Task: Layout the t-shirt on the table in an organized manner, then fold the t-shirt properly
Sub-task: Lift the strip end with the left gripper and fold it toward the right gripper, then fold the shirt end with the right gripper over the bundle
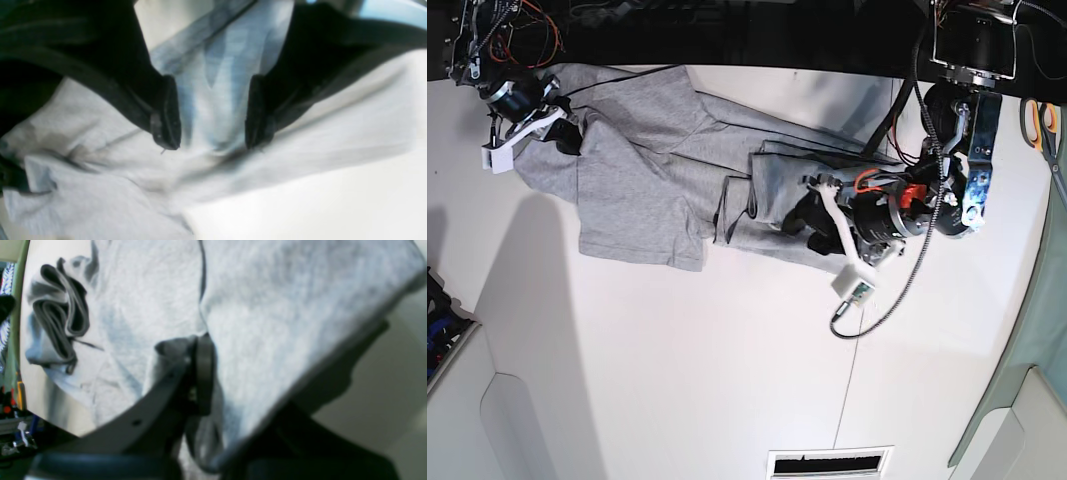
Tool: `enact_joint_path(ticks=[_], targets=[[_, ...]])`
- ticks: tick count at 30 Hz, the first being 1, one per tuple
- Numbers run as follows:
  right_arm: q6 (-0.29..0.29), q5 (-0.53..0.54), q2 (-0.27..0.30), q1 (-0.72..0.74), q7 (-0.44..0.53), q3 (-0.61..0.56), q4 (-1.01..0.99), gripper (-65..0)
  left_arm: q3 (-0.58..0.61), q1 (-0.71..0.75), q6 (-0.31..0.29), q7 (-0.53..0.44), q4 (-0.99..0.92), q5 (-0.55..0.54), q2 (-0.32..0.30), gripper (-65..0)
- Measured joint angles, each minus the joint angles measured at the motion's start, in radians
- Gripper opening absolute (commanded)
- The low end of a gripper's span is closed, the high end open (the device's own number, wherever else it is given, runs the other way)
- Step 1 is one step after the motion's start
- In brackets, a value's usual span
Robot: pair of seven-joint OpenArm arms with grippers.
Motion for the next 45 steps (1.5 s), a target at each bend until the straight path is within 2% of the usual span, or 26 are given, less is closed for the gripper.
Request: enact_joint_path(ticks=[4,7,11,13,16,22,26,31,32,34,35,36,42,45], targets=[[-0.002,-0.028,0.065,0.013,0.000,0.020,0.014,-65.0,-0.090,0.009,-0.011,-0.014,0.000,0.002,-0.048,-30.5],[-0.003,-0.029,0.125,0.014,0.002,0.059,0.050,-65.0,-0.105,0.052,-0.011,-0.038,0.000,0.013,-0.081,-30.5],[-0.011,-0.030,0.192,0.013,-0.027,0.084,0.127,-65.0,-0.089,0.121,-0.012,-0.069,-0.021,0.014,-0.072,-30.5],[-0.011,-0.025,0.205,0.012,-0.054,0.084,0.190,-65.0,-0.069,0.143,-0.011,-0.097,-0.046,0.013,-0.055,-30.5],[-0.007,0.037,0.198,0.013,-0.113,0.084,0.296,-65.0,-0.032,0.159,-0.011,-0.106,-0.101,0.015,-0.012,-30.5],[-0.008,0.035,0.125,0.014,-0.113,0.048,0.504,-65.0,0.051,0.150,-0.019,-0.142,-0.171,0.010,0.069,-30.5],[-0.007,-0.032,0.063,0.021,-0.107,-0.099,0.553,-65.0,0.081,0.150,-0.022,-0.150,-0.180,0.008,0.071,-30.5],[-0.016,-0.225,-0.004,0.059,-0.113,-0.355,0.552,-65.0,0.081,0.150,-0.022,-0.152,-0.180,0.005,0.069,-30.5],[-0.021,-0.273,-0.018,0.064,-0.109,-0.401,0.550,-60.0,0.081,0.150,-0.023,-0.152,-0.180,0.005,0.069,-30.5],[-0.040,-0.356,-0.039,0.066,-0.071,-0.481,0.529,-37.5,0.081,0.150,-0.023,-0.152,-0.180,0.004,0.070,-30.5],[-0.041,-0.377,-0.046,0.065,-0.052,-0.515,0.514,-29.6,0.081,0.150,-0.023,-0.152,-0.180,0.004,0.069,-30.5],[-0.040,-0.395,-0.051,0.064,-0.027,-0.549,0.496,-26.3,0.081,0.150,-0.023,-0.152,-0.180,0.003,0.069,-30.5],[-0.038,-0.433,-0.055,0.129,0.000,-0.705,0.439,-26.4,0.080,0.150,-0.026,-0.131,-0.180,-0.003,0.069,-30.5],[-0.050,-0.455,-0.059,0.166,0.001,-0.716,0.434,-26.4,0.080,0.150,-0.051,-0.108,-0.180,-0.019,0.067,-30.6]])
